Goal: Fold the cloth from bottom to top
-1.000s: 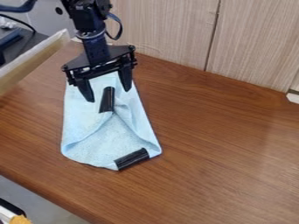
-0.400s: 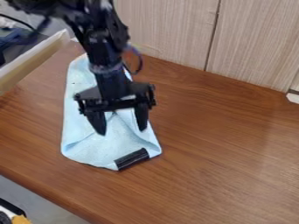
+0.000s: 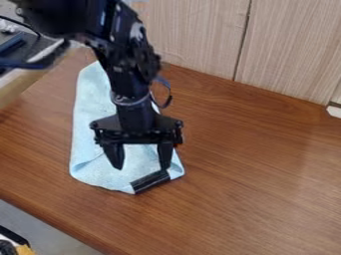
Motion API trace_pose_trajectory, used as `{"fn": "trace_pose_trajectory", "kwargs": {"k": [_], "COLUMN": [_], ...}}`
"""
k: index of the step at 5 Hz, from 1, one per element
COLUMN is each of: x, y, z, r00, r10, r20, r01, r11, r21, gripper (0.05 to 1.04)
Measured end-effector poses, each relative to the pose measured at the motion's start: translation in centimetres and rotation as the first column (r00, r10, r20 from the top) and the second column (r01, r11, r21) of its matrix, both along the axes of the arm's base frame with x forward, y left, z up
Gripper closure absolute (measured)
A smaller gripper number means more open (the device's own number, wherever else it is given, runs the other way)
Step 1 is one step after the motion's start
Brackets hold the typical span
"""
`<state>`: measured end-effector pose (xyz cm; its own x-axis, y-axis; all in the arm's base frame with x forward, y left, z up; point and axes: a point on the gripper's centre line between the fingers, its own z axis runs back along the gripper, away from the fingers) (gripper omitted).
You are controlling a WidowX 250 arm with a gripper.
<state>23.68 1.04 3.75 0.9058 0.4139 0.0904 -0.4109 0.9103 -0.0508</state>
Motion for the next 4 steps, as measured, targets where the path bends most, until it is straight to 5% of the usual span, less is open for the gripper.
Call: {"fn": "trace_pose_trajectory", "kwargs": {"k": [3, 4], "x": [0.5, 0.4], "y": [-0.2, -0.6], "z": [-2.8, -2.9], "r00": [1.000, 1.000], "r10": [0.002, -0.020], "r20": [-0.011, -0.010], "r01": [-0.002, 0.020], "r11": [1.000, 1.000], "r21": [0.004, 0.011], "gripper": [0.137, 0.410]}}
